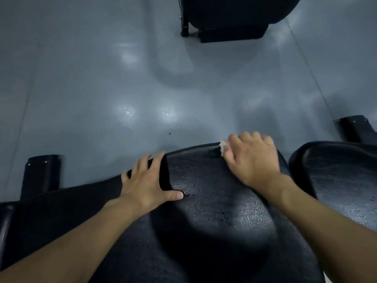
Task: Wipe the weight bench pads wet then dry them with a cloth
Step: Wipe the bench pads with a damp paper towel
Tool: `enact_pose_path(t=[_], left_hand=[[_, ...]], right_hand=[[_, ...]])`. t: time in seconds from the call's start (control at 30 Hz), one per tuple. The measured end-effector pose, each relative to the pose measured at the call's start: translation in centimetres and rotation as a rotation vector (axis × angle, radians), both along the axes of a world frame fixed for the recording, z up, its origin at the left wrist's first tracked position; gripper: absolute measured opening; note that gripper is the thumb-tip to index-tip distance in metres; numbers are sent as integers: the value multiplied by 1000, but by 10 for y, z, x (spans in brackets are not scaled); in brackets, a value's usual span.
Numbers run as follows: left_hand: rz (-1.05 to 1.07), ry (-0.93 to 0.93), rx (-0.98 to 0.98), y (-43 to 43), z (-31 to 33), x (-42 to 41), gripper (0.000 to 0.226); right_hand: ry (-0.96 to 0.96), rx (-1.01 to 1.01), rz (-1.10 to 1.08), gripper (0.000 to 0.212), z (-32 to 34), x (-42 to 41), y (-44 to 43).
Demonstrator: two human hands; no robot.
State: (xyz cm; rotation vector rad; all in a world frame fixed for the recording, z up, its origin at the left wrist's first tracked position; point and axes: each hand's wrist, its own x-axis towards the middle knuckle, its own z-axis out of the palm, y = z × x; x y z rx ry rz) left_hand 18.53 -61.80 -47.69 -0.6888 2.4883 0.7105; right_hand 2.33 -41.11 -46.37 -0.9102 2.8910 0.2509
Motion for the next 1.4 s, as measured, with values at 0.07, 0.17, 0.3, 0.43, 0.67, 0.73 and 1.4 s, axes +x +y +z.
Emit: enact_pose_path(t=[0.07,0.17,0.3,0.43,0.67,0.73,1.4], left_hand=[[14,-4,-9,-7,-3,13,118],[-18,26,5,-11,-7,23,118],[-4,21,-13,-25,-11,38,124],[47,-53,-14,-51,-15,68,121],[39,53,-18,-65,-29,95,119],[51,72,-17,-69,-32,103,119],[222,-28,-14,-138,-49,216,117]], right_hand=[[16,-4,-110,43,1,8,-9],[75,-17,-148,50,-8,28,-38],[1,-8,46,57,-20,58,-87],[-16,57,141,49,-20,47,-67],[-15,111,-74,47,-19,70,-104],[-55,106,0,48,-25,91,-130],[-198,140,328,49,-55,211,-236]])
